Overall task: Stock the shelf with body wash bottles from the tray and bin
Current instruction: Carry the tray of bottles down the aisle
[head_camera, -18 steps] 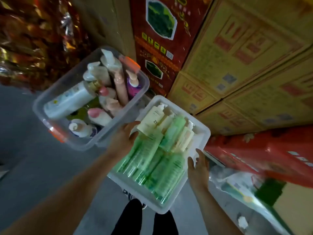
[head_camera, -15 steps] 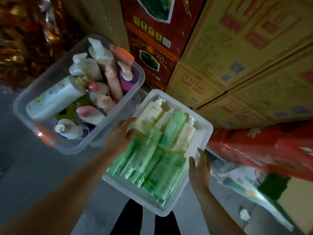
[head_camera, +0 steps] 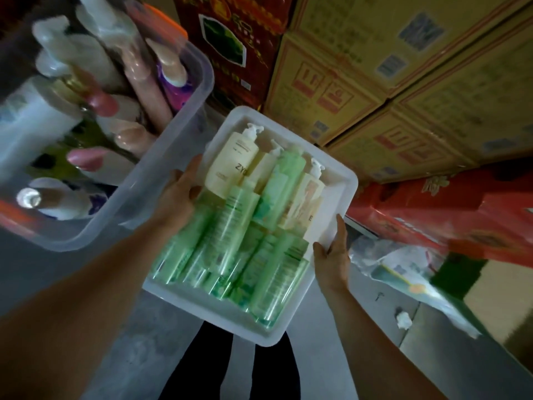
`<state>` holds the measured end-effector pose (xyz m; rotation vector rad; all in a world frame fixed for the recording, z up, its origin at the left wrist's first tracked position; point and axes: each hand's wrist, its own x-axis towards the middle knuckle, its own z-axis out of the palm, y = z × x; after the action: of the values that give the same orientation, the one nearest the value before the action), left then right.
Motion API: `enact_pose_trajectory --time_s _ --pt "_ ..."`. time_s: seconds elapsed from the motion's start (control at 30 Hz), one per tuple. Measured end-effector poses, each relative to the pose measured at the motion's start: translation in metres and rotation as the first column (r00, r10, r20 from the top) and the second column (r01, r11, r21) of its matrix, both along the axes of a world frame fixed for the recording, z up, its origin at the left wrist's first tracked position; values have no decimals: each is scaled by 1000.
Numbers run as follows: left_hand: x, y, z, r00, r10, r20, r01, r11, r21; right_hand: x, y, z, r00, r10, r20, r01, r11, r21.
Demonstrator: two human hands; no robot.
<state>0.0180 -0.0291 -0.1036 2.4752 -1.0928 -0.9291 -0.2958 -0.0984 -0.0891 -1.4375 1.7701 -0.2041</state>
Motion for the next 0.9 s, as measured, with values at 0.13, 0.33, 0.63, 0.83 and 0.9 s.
enact_pose_trajectory --time_s 0.13,0.33,0.63,0.83,0.9 --pt "-9 8 11 999 27 36 -27 1000 -12 -1 0 8 996 75 -41 -75 997 -4" --pt "-43 74 34 996 89 -2 -89 991 -103 -26 9 24 952 280 -128 -279 960 26" --pt "-113 173 97 890 443 -113 -442 896 30 -23 12 104 789 560 -252 -557 826 87" --pt "-153 252 139 741 666 -87 -666 745 37 9 31 140 582 774 -248 -769 623 143" --pt "-164 280 151 667 741 -77 -741 670 32 29 45 149 497 838 -226 -836 532 135"
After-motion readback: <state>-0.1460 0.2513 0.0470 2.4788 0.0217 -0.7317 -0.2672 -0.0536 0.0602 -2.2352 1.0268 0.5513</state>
